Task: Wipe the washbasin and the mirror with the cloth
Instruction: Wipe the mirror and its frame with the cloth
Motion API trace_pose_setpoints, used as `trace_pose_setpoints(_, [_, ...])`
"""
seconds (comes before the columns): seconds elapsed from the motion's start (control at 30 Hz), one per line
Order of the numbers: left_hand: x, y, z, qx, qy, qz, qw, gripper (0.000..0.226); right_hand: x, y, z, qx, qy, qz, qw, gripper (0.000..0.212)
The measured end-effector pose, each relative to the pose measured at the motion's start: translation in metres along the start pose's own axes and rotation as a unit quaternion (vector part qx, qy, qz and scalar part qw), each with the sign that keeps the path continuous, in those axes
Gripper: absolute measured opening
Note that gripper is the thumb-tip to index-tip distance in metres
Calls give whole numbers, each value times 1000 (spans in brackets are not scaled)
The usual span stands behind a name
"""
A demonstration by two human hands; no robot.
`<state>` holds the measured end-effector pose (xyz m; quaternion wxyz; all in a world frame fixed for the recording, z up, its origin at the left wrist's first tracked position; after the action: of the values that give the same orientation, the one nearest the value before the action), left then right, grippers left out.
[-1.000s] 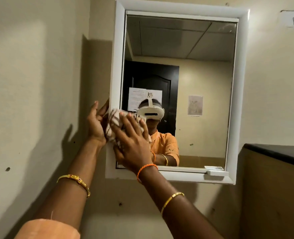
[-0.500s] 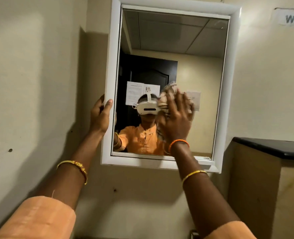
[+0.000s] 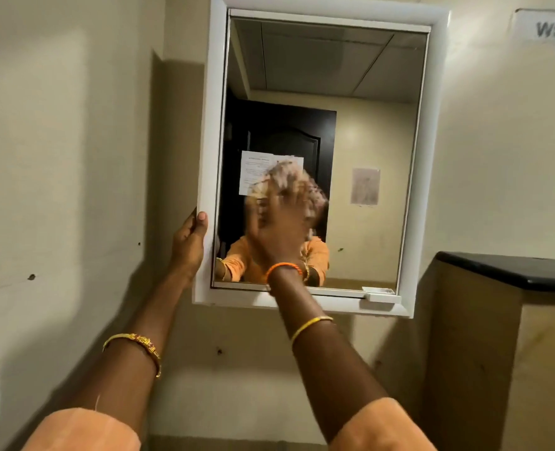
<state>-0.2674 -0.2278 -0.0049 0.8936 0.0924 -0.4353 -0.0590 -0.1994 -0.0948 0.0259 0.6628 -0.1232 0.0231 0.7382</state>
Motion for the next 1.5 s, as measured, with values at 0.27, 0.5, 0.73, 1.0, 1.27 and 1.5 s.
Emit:
trace_pose_setpoints(0.27, [-3,8,-5,38,32,-13,999,27,-9,-4,-1,-44,-163,-49,985,44])
trace_pose_setpoints(0.5, [-12,5,-3,44,63,3,997,33,127,-89,23,40,82,-65,994,67])
trace_pose_setpoints(0.73, [-9,3,-10,20,39,4,999,32,153,-102,-20,56,134,-60,988,68])
trace_pose_setpoints(1.0, [-11,2,-13,-39,31,-43,998,25,145,-99,-45,99,279,-5,955,56])
trace_pose_setpoints(1.27, [-9,2,-12,-34,36,-11,999,21,42,-42,-61,41,287,65,955,50])
trace_pose_setpoints(1.5, [-10,0,-11,-29,31,-9,999,21,85,-75,-46,-130,421,8,898,29])
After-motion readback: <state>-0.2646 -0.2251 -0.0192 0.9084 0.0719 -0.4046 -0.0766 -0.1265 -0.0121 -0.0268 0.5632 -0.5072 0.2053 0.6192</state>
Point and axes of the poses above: each hand's wrist, its own z-axis towards the middle knuckle, its own y-axis out of the palm, x = y × z, the point moved 2 cm from there along z, towards the middle knuckle, and after that the axes turned 1 degree about x, right-handed, at the moved point
